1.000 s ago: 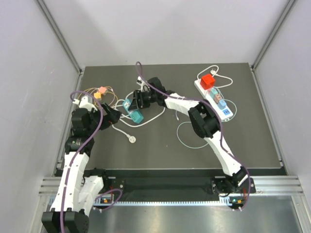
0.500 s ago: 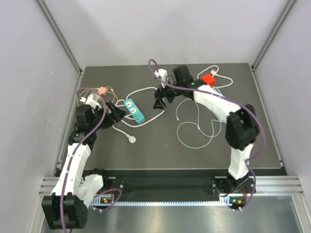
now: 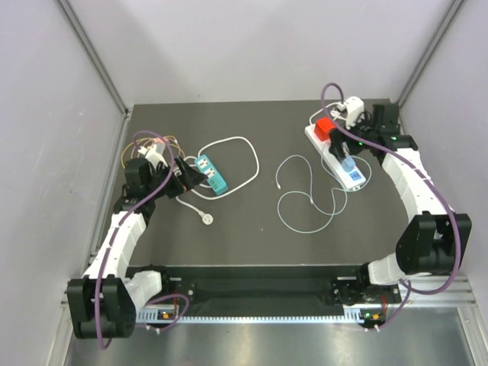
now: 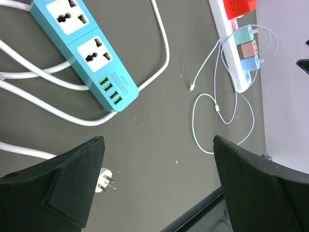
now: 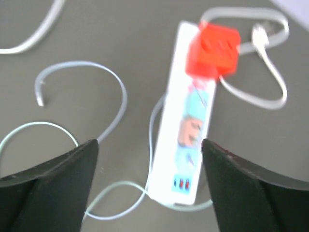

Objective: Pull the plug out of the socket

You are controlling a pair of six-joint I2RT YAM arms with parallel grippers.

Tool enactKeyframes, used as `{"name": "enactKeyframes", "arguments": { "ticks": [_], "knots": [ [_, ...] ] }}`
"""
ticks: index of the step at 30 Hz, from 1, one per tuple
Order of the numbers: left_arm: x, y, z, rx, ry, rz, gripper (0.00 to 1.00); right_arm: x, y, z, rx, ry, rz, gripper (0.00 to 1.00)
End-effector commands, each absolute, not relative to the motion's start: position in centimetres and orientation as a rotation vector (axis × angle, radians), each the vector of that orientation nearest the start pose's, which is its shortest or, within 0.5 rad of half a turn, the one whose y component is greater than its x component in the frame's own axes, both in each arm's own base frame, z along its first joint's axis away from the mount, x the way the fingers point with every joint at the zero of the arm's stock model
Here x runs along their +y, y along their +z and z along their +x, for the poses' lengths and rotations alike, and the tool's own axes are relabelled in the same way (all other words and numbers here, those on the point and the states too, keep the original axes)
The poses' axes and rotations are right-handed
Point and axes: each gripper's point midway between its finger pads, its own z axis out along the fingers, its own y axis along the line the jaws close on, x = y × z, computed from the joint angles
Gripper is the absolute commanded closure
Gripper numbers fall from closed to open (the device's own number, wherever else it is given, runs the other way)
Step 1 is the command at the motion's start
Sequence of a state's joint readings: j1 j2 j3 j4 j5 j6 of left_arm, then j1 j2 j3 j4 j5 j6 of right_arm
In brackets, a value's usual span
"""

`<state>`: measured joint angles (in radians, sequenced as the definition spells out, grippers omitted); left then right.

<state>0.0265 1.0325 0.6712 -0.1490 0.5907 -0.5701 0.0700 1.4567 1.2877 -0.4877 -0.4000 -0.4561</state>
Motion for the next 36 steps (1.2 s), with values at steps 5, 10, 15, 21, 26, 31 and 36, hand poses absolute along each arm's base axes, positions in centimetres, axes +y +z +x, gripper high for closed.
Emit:
{"name": "enactKeyframes", "arguments": {
  "ticks": [5,10,15,21,26,31,36],
  "knots": [
    [-11.4,19.4,30.7,2.021,-0.973,-0.145,0.01,-1.9,18.0,38.1,2.235,0.092,-0.472,0.29],
    [-11.9,19.3,30.6,2.025,-1.016,-0.137,0.01,-2.6,15.4,37.5,2.296,0.143,-0.451,0.36],
    [-11.9,19.4,30.4,2.018,-1.013,-0.131,0.01,-2.4,14.4,38.5,2.295,0.217,-0.454,0.36],
    [-12.0,19.4,30.4,2.019,-1.021,-0.130,0.01,-1.9,12.9,39.6,2.285,0.301,-0.462,0.36],
    [-12.0,19.3,30.4,2.022,-1.023,-0.133,0.01,-1.5,12.2,39.9,2.279,0.328,-0.456,0.37],
    [-12.1,19.1,30.4,2.025,-1.033,-0.137,0.01,-0.8,11.6,40.7,2.274,0.316,-0.467,0.42],
    [-12.2,19.0,30.4,2.028,-1.050,-0.130,0.01,-0.3,10.6,41.9,2.294,0.275,-0.469,0.47]
  ]
}}
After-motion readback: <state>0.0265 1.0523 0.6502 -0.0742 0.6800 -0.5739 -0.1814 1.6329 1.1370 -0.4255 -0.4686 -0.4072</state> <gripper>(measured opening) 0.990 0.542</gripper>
